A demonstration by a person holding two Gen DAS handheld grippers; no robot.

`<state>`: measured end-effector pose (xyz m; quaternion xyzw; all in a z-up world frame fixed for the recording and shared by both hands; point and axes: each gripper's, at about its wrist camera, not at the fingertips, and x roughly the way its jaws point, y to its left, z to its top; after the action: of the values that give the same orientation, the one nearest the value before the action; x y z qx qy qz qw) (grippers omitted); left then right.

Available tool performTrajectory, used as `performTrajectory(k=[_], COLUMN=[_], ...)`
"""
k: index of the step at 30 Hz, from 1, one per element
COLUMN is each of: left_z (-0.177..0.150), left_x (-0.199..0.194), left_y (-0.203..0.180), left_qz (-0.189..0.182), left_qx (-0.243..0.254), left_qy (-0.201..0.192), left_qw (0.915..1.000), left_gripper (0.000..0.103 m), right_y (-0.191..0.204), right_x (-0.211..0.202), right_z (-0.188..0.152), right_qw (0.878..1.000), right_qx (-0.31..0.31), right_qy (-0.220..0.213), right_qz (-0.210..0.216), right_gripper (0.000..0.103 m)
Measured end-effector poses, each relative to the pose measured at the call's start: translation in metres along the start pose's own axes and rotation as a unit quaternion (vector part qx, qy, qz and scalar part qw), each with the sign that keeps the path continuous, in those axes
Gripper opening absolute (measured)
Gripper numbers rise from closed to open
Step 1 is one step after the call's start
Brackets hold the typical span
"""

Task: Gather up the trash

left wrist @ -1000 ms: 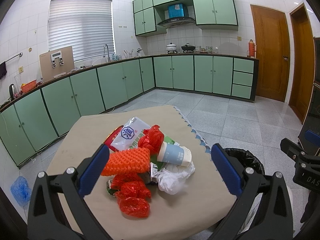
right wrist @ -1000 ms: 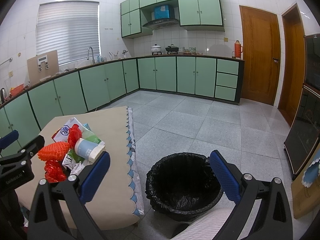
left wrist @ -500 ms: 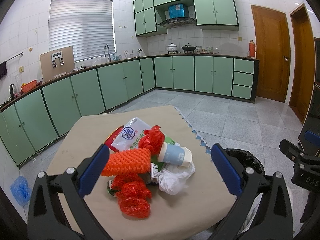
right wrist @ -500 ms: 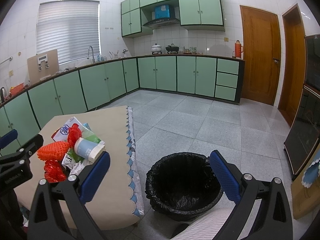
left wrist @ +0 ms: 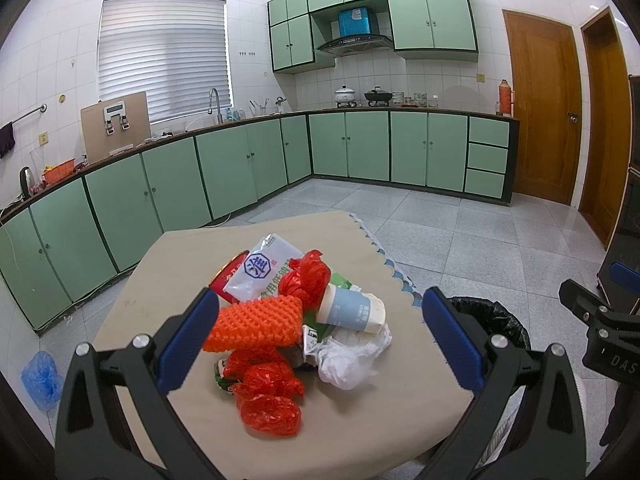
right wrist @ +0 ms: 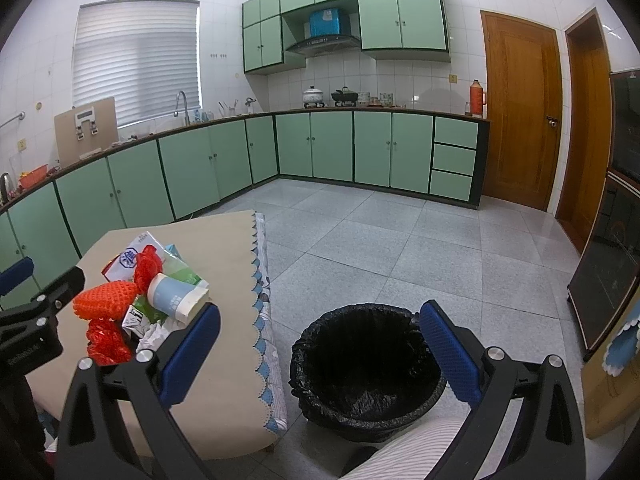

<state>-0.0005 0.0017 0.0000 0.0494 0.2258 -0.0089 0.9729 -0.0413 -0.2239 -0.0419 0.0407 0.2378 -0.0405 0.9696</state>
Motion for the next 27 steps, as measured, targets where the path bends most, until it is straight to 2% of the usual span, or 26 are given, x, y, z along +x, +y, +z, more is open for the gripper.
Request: performTrajectory(k=[11,18,21,25,27], left_z=[0.002,0.009,0.012,0.011,0.009], left_x=[0.003,0.013,0.029,0.05,0.056], left_y=[0.006,0.025,0.05,0.084,0.098], left_qz=[0.004,0.01,0.029,0.087,0.105], left_qx=[-0.002,-0.007,-0.022,-0.021,-0.018], left_qy=[-0.001,0.002,0.014,0.024,0.026], left_qw=[1.0,0.9999,0.9992,0.9957,0.994], left_gripper=[0.098,0.098,0.098,0.098,0.098], right_y=[0.0,0.004,0.016,0.038,0.05], right_x=[0.001,0.008,0.017,0.037,0.046], right_z=[0.0,0.01,0.017,0.026,0.028], right_qw=[1.0,1.0,0.999,0.998,0.996], right_qx=[-0.001,-0.004,-0.016,-0.028,-0.035], right_qy=[-0.001,-0.007,-0.014,-0.008,-0.003], right_qz=[0.0,0.014,0.028,0.063,0.078], right_gripper=[0.097,0.097,0.097,0.097,0.096])
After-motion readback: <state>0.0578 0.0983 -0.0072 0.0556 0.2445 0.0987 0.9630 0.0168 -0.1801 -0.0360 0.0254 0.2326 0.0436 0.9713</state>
